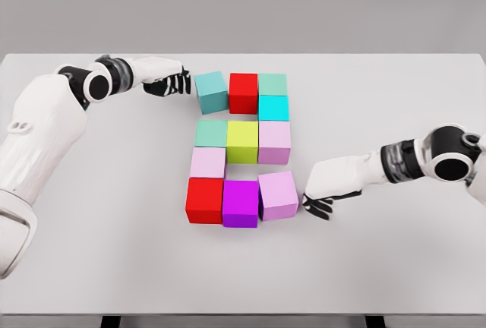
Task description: Assemble the squares on the desktop into the number 2
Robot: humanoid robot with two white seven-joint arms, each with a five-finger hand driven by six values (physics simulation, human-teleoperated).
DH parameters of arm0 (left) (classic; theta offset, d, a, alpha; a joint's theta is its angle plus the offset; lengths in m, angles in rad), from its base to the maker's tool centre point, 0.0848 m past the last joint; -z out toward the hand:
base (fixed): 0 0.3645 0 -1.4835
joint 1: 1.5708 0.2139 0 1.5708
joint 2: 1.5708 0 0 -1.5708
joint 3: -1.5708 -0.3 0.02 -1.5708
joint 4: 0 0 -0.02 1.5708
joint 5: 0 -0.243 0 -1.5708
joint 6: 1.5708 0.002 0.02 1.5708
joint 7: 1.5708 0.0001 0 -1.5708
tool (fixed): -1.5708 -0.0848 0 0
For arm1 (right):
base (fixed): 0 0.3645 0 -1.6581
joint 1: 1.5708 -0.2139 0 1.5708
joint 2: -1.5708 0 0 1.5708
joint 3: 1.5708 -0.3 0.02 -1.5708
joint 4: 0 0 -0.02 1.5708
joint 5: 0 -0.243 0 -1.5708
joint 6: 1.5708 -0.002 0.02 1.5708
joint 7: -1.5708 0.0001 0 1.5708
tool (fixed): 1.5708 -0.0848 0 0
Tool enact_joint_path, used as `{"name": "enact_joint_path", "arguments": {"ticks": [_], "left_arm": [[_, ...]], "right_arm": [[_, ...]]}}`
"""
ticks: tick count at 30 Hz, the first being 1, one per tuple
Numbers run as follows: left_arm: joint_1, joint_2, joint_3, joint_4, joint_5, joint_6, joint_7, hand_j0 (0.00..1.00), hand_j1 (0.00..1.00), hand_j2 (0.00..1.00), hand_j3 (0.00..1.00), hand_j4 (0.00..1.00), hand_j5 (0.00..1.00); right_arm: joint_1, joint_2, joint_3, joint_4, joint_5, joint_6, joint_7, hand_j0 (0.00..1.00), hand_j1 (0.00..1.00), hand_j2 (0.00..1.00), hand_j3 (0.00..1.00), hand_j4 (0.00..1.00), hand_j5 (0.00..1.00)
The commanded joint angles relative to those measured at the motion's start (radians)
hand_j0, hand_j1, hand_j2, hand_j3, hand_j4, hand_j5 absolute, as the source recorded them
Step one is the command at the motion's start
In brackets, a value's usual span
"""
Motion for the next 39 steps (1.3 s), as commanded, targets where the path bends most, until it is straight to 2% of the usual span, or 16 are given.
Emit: {"name": "enact_joint_path", "arguments": {"ticks": [1, 39], "left_arm": [[0.0, -0.006, 0.003, 0.001, 0.003, 0.001, 0.0, 0.48, 0.48, 0.48, 0.48, 0.48, 0.48], [-0.014, -0.041, 0.019, 0.037, 0.001, 0.015, 0.022, 0.48, 0.48, 0.48, 0.48, 0.48, 0.48]], "right_arm": [[0.0, 0.007, -0.001, 0.001, 0.008, 0.014, 0.0, 0.13, 0.13, 0.13, 0.13, 0.13, 0.13], [0.003, 0.015, 0.01, -0.035, 0.008, 0.008, 0.0, 0.14, 0.14, 0.14, 0.14, 0.14, 0.14]]}}
